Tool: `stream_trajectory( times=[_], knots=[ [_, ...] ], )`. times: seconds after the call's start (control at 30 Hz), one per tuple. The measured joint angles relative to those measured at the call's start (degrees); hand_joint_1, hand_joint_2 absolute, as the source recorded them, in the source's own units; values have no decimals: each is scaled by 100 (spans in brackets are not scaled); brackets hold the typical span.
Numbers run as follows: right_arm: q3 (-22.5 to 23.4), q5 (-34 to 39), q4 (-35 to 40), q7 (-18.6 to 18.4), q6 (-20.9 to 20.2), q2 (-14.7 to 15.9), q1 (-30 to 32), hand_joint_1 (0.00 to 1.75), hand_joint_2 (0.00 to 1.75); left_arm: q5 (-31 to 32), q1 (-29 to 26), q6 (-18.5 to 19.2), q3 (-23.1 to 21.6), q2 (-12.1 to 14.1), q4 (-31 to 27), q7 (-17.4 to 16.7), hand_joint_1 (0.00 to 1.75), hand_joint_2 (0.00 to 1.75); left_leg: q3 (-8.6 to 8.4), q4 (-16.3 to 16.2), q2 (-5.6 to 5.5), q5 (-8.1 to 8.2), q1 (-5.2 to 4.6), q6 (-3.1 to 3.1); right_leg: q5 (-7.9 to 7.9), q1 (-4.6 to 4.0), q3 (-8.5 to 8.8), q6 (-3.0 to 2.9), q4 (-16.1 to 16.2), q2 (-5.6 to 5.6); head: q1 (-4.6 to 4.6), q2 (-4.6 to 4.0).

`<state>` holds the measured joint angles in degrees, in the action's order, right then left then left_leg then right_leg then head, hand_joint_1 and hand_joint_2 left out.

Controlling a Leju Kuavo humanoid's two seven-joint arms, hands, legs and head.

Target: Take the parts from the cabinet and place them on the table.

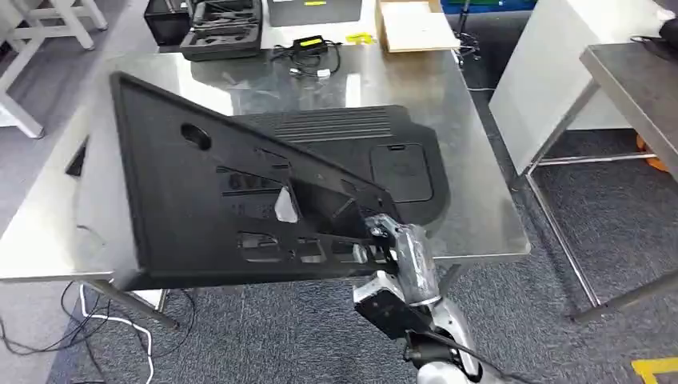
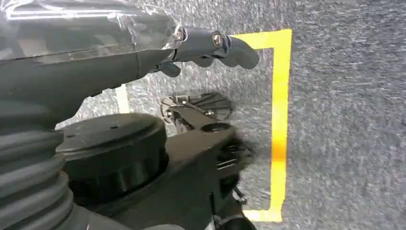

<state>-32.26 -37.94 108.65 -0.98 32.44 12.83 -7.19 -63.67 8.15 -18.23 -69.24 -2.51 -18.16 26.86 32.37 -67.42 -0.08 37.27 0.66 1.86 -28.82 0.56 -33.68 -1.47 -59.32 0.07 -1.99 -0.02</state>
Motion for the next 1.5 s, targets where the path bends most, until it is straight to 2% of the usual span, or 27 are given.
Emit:
stream_trajectory(
  times=[0.03, 0.07, 0.1, 0.13, 0.2, 0.23, 0.27, 0.3, 0.33, 0.37, 0.4, 0.43, 0.47, 0.53, 0.57, 0.6, 0.63, 0.67, 0.73, 0.77, 0.9, 0.93, 0.97, 1.0, 1.17, 1.4, 1.5],
  knots=[
    [0, 15, 0, -2, 7, 0, -12, 175, 175, 2, -10, 0, 0, 2, 0, 0, 0, 175, 318, -516, 0, 161, 1, 13, -42, -7, 42, -10, -1, -5, 17, 0],
    [0, 26, 0, -4, 9, 4, -11, 175, 175, 9, -25, 0, 0, 0, 0, -2, 0, 175, 587, -888, 0, 204, -1, 17, -86, -13, 91, -15, -1, -4, 33, 0],
    [0, 28, 0, -7, 11, 7, -11, 175, 175, 11, -36, -2, 0, 2, 0, -4, 0, 175, 733, -965, 0, 82, -1, 10, -131, -17, 152, -18, -1, 3, 50, 0],
    [0, 26, 0, -7, 11, 9, -14, 175, 175, 13, -40, -2, 0, 2, 0, -9, 0, 175, 734, -776, 0, -177, -3, -8, -180, -19, 224, -13, -1, 18, 59, 0],
    [0, 33, 0, -4, 11, 11, -19, 175, 175, 15, -36, -4, 0, 2, 0, -9, 0, 175, 480, 162, -2, -936, -17, -76, -310, -26, 415, 1, 0, 24, 94, 0],
    [0, 33, -2, -4, 15, 13, -20, 175, 175, 17, -49, -4, 0, 2, 0, -9, 0, 175, 395, 493, -8, -1104, -44, -138, -372, -17, 460, 10, 17, 23, 114, 0],
    [0, 37, -2, -2, 28, 18, -33, 175, 175, 17, -49, -4, 0, 2, 0, -11, 0, 175, 414, 473, -16, -1068, -68, -158, -390, -31, 457, 33, 7, 27, 109, 0],
    [2, 46, -2, -2, 39, 17, -42, 175, 175, 24, -37, -4, 0, 2, 0, -13, 0, 175, 345, 660, -14, -996, -74, -191, -396, -40, 412, 60, 3, 46, 138, 0],
    [4, 50, 0, -6, 50, 22, -49, 175, 175, 33, -23, -6, 0, 0, 0, -15, 0, 175, 311, 696, -13, -949, -93, -199, -396, -12, 396, 78, 19, 41, 157, 0],
    [7, 52, 0, -7, 52, 26, -50, 175, 175, 39, -29, -7, 0, 0, -2, -15, 0, 175, 309, 709, -15, -940, -108, -214, -393, -13, 414, 103, 62, 36, 137, 0],
    [7, 52, 2, -2, 57, 31, -66, 175, 175, 48, -27, -9, 0, -2, -2, -17, 0, 175, 249, 789, -21, -937, -44, -234, -423, -49, 462, 142, 83, 28, 151, 0],
    [13, 57, 7, 0, 59, 39, -67, 175, 175, 50, -30, -11, 0, -2, -4, -17, 0, 175, 170, 854, -13, -940, -19, -243, -469, -23, 476, 160, 17, 22, 138, 0],
    [18, 61, 7, 7, 68, 44, -98, 175, 175, 57, -23, -20, 2, -2, -4, -17, 0, 175, 98, 900, -9, -916, -9, -281, -553, -26, 363, 182, -235, 20, 88, 0],
    [22, 94, 7, 24, 77, 50, -142, 175, 175, 87, -3, 11, 2, -2, -7, -28, 0, 175, 18, 913, -5, -863, -3, -314, -857, -1, -179, 237, -1112, 19, 33, 0],
    [22, 109, 7, 28, 79, 50, -144, 175, 175, 105, 0, 39, 2, -2, -7, -55, 0, 175, -17, 911, -5, -831, -2, -314, -944, 13, -474, 259, -1525, 19, -4, 0],
    [22, 109, 4, 37, 79, 50, -145, 175, 175, 118, -1, 59, 2, -2, -7, -63, 0, 175, -64, 910, -9, -794, -2, -311, -904, 29, -677, 271, -1731, 18, -33, 0],
    [22, 114, 4, 44, 81, 52, -155, 175, 175, 120, -1, 63, 2, -2, -7, -74, 0, 175, -121, 910, -16, -752, 3, -304, -703, 39, -728, 279, -1647, 18, -52, 0],
    [22, 133, 4, 57, 85, 52, -182, 175, 175, 125, 0, 63, 2, 0, -7, -83, 0, 175, -199, 909, -27, -697, 13, -281, -347, 46, -642, 275, -1277, 17, -79, 0],
    [22, 184, 2, 87, 101, 52, -263, 175, 175, 138, 13, 63, 2, 2, -7, -92, 0, 175, -347, 903, -34, -580, 27, -222, 314, 52, -319, 263, -241, 7, -134, 0],
    [22, 205, -13, 96, 109, 52, -300, 175, 175, 138, 30, 61, 2, 9, -7, -103, 0, 175, -308, 917, -33, -551, 14, -188, 193, 20, -283, 253, -262, 7, -132, 0],
    [22, 212, -13, 101, 114, 52, -306, 175, 175, 142, 43, 63, 2, 9, -7, -103, 0, 175, -316, 899, -33, -537, -1, -167, 216, -6, -270, 247, -226, 13, -122, 0],
    [22, 214, -11, 103, 122, 52, -325, 175, 175, 146, 48, 61, 2, 9, -7, -111, 0, 175, -302, 879, -44, -528, -5, -148, 207, -8, -228, 230, -127, 15, -142, 0],
    [22, 229, -13, 105, 140, 63, -364, 175, 175, 151, 55, 61, 2, 13, -7, -120, 0, 175, -322, 889, -38, -511, -12, -197, 170, 11, -222, 207, -92, 30, -83, 0],
    [22, 229, -13, 107, 140, 63, -394, 175, 175, 140, 60, 55, 2, 17, -7, -120, 0, 175, -346, 923, -38, -513, -12, -196, 156, 1, -221, 186, -93, 38, -44, 0],
    [22, 317, -15, 109, 149, 66, -567, 175, 175, 133, 64, -181, 2, 15, -7, -122, 0, 175, -396, 1014, -38, -517, -12, -188, 114, -4, -211, 135, -93, 36, 22, 0],
    [20, 407, -18, 109, 203, 68, -721, 175, 175, 192, 75, -175, 2, 15, -11, -210, 0, 175, -414, 1053, -38, -516, -10, -93, 103, -6, -197, 119, -95, 30, 57, 0],
    [13, 424, -17, 107, 219, 72, -781, 175, 175, 205, 75, -175, 4, 15, -11, -243, 0, 175, -415, 1052, -38, -517, -13, -91, 104, -4, -189, 119, -94, 30, 57, 0]
  ],
)
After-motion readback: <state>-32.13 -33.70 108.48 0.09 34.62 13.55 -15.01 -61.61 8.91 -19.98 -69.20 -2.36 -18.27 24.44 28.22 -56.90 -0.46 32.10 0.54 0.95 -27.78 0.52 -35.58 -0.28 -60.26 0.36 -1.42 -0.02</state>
